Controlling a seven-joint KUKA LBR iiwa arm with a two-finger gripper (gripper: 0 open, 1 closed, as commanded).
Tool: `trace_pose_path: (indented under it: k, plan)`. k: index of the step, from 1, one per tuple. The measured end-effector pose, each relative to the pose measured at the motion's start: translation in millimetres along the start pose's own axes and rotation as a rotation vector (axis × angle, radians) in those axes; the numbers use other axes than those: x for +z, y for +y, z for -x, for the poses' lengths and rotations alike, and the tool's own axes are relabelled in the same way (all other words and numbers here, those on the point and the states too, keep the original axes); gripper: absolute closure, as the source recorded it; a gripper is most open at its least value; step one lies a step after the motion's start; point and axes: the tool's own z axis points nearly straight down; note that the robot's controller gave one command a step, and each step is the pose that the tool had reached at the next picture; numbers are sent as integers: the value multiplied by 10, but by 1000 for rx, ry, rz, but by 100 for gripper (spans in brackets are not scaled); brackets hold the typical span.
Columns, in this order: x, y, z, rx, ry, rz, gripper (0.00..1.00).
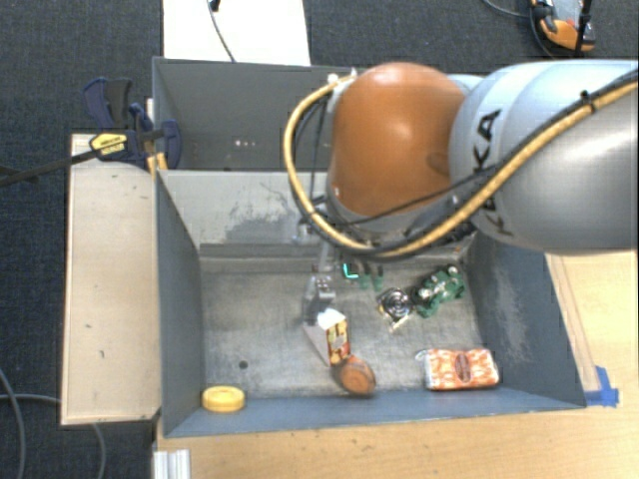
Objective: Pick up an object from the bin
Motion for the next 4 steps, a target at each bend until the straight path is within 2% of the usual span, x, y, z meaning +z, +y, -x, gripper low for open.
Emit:
trace_pose_path:
  k: [1,2,3,4]
  plan:
    - [-45,-10,17,5,-8,2,0]
    - [380,-365,-50,-24,-15,4,0]
    - [990,-426,-93,48,-12,0,0]
    - [1421,-823,50,-47,-8,2,0]
